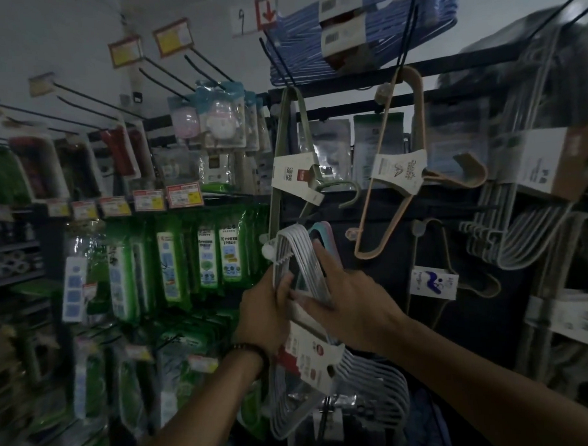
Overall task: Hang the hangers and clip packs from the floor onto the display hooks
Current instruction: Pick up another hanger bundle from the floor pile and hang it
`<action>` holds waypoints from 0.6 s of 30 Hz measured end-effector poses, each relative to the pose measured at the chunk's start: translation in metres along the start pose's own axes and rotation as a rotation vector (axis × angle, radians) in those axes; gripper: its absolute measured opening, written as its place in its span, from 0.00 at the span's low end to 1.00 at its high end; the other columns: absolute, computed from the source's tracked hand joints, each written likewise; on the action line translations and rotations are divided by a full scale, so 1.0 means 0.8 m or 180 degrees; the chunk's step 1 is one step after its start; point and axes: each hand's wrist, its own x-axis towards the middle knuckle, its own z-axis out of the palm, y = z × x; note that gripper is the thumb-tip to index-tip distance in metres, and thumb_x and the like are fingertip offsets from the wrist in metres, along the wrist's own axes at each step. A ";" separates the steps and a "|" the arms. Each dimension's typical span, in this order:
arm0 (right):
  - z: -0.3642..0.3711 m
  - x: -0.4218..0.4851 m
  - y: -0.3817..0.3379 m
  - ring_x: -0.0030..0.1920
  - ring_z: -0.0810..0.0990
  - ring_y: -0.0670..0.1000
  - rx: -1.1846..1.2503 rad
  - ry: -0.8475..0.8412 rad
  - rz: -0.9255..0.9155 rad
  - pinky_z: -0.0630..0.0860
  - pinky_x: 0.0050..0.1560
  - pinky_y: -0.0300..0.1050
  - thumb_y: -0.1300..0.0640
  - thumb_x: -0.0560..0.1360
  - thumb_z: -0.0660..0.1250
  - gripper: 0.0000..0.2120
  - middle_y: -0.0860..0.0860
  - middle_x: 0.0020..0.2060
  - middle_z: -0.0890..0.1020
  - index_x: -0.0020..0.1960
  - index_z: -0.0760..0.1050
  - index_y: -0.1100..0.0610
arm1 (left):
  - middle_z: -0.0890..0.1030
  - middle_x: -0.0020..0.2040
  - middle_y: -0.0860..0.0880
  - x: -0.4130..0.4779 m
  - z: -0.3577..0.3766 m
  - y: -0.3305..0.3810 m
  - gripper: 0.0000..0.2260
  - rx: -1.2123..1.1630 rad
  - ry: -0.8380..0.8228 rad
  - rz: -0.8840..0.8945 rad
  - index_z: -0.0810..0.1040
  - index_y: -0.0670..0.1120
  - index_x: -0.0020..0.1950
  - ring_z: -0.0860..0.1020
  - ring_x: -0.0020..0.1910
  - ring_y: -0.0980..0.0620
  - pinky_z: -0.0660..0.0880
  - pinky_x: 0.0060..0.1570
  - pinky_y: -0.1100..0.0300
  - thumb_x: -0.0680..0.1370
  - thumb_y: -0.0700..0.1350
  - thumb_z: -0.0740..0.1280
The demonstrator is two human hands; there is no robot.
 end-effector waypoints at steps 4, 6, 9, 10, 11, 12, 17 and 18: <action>0.003 0.014 0.016 0.31 0.75 0.49 -0.0019 -0.0119 0.0164 0.66 0.29 0.45 0.36 0.82 0.62 0.44 0.42 0.34 0.73 0.84 0.35 0.46 | 0.85 0.46 0.56 0.013 0.018 -0.001 0.13 -0.0137 -0.0151 -0.0237 0.79 0.57 0.68 0.81 0.42 0.62 0.78 0.44 0.64 0.88 0.53 0.59; 0.003 0.021 0.021 0.33 0.75 0.50 -0.0081 -0.0141 0.0211 0.63 0.29 0.45 0.39 0.83 0.61 0.42 0.45 0.36 0.75 0.85 0.36 0.45 | 0.84 0.42 0.54 0.021 0.025 -0.004 0.13 0.0008 -0.0196 -0.0310 0.81 0.54 0.63 0.81 0.39 0.59 0.79 0.42 0.57 0.87 0.55 0.59; 0.010 0.036 0.034 0.35 0.78 0.52 -0.0002 0.0058 0.0336 0.71 0.31 0.48 0.44 0.84 0.62 0.40 0.55 0.47 0.83 0.84 0.37 0.39 | 0.82 0.39 0.54 0.039 0.032 -0.004 0.15 0.0265 -0.0233 -0.0356 0.81 0.51 0.57 0.82 0.39 0.52 0.78 0.41 0.53 0.86 0.58 0.59; 0.014 0.043 0.040 0.35 0.79 0.53 0.0022 0.0096 0.0392 0.76 0.34 0.51 0.45 0.84 0.62 0.40 0.56 0.46 0.84 0.83 0.36 0.37 | 0.82 0.41 0.53 0.044 0.032 -0.002 0.16 0.0294 -0.0246 -0.0434 0.80 0.51 0.58 0.83 0.42 0.51 0.79 0.42 0.52 0.86 0.59 0.59; 0.017 0.050 0.046 0.35 0.79 0.54 0.0027 0.0095 0.0434 0.80 0.37 0.54 0.46 0.84 0.62 0.40 0.56 0.43 0.84 0.82 0.35 0.36 | 0.84 0.44 0.53 0.047 0.034 0.001 0.16 0.0254 -0.0275 -0.0549 0.79 0.51 0.61 0.83 0.45 0.51 0.81 0.45 0.52 0.85 0.60 0.60; 0.021 0.057 0.053 0.35 0.79 0.55 0.0001 0.0078 0.0463 0.81 0.39 0.55 0.46 0.85 0.62 0.40 0.56 0.43 0.84 0.82 0.35 0.36 | 0.85 0.49 0.53 0.046 0.035 0.003 0.15 0.0186 -0.0330 -0.0662 0.77 0.52 0.65 0.84 0.48 0.51 0.81 0.49 0.52 0.85 0.59 0.61; 0.058 0.067 0.078 0.35 0.74 0.58 -0.0510 0.0115 0.0655 0.74 0.38 0.51 0.50 0.85 0.60 0.46 0.60 0.53 0.83 0.77 0.20 0.39 | 0.77 0.66 0.58 0.005 0.054 -0.003 0.33 -0.0103 -0.0928 -0.0464 0.52 0.62 0.84 0.79 0.58 0.57 0.79 0.57 0.58 0.84 0.46 0.65; 0.065 0.066 0.083 0.34 0.74 0.57 -0.0630 0.0148 0.0723 0.74 0.38 0.51 0.50 0.85 0.60 0.47 0.59 0.51 0.84 0.77 0.20 0.40 | 0.76 0.69 0.55 -0.001 0.062 -0.011 0.38 -0.0022 -0.1002 -0.0434 0.45 0.62 0.85 0.80 0.60 0.54 0.80 0.59 0.53 0.84 0.46 0.66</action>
